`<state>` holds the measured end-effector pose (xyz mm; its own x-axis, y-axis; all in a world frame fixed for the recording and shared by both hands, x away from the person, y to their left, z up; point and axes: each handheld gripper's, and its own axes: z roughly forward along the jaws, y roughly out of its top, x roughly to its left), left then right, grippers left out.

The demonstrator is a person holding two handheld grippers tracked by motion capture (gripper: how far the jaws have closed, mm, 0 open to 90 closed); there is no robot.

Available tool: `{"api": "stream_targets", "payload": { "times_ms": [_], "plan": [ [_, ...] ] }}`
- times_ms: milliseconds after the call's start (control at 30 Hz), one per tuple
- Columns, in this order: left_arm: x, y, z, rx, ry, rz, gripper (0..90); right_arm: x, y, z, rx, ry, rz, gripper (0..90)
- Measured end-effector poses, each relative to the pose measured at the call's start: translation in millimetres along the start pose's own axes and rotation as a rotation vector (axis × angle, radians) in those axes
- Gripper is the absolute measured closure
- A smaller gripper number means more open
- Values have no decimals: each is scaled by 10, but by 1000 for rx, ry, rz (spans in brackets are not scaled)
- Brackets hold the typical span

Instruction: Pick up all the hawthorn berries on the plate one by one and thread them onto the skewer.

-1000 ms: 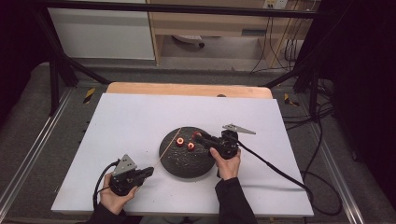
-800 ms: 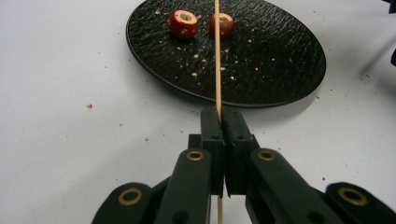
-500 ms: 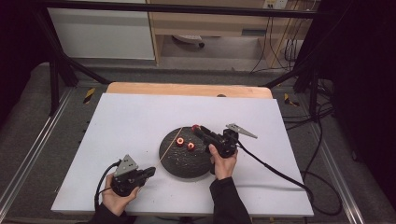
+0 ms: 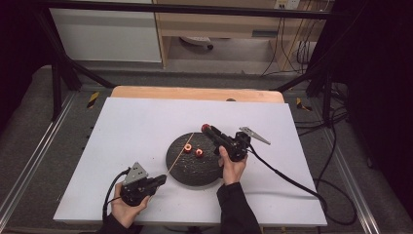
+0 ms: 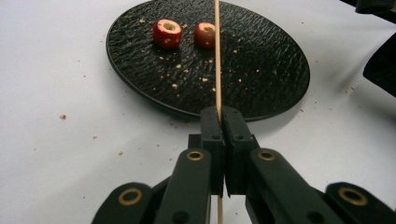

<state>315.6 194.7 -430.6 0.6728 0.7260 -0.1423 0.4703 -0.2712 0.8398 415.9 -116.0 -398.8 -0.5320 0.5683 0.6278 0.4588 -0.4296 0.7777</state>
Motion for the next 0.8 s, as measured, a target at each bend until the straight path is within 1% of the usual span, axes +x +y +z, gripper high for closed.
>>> {"api": "stream_targets", "payload": {
  "times_ms": [33,100,167,200,233,267,300,367,500,567,667,800],
  "plan": [
    [-11,6,4,0,-2,-3,881,3,3,3,-4,1,10,612],
    [-36,28,13,-1,-3,3,881,-7,5,12,-17,12,11,612],
    [-61,54,18,-6,-9,0,881,-13,12,15,-26,13,8,611],
    [-71,69,21,-8,-8,3,881,-11,21,14,-42,14,6,611],
    [-80,86,23,-9,-8,2,881,-11,21,14,-42,14,6,611],
    [-87,102,25,-15,-9,-1,881,-12,31,15,-61,19,7,611],
    [-93,119,26,-19,-10,-2,881,-12,31,15,-61,19,7,611],
    [-114,151,37,-25,-10,-4,881,-8,47,11,-88,25,14,611],
    [-173,218,79,-23,-12,13,881,-8,63,8,-104,32,19,611],
    [-190,244,100,-31,-14,9,881,-2,75,1,-114,36,22,611],
    [-211,256,135,-33,-18,3,881,1,96,-7,-128,39,19,611],
    [-229,228,163,-35,-24,-2,881,0,105,-5,-151,43,28,611]
  ]
}}
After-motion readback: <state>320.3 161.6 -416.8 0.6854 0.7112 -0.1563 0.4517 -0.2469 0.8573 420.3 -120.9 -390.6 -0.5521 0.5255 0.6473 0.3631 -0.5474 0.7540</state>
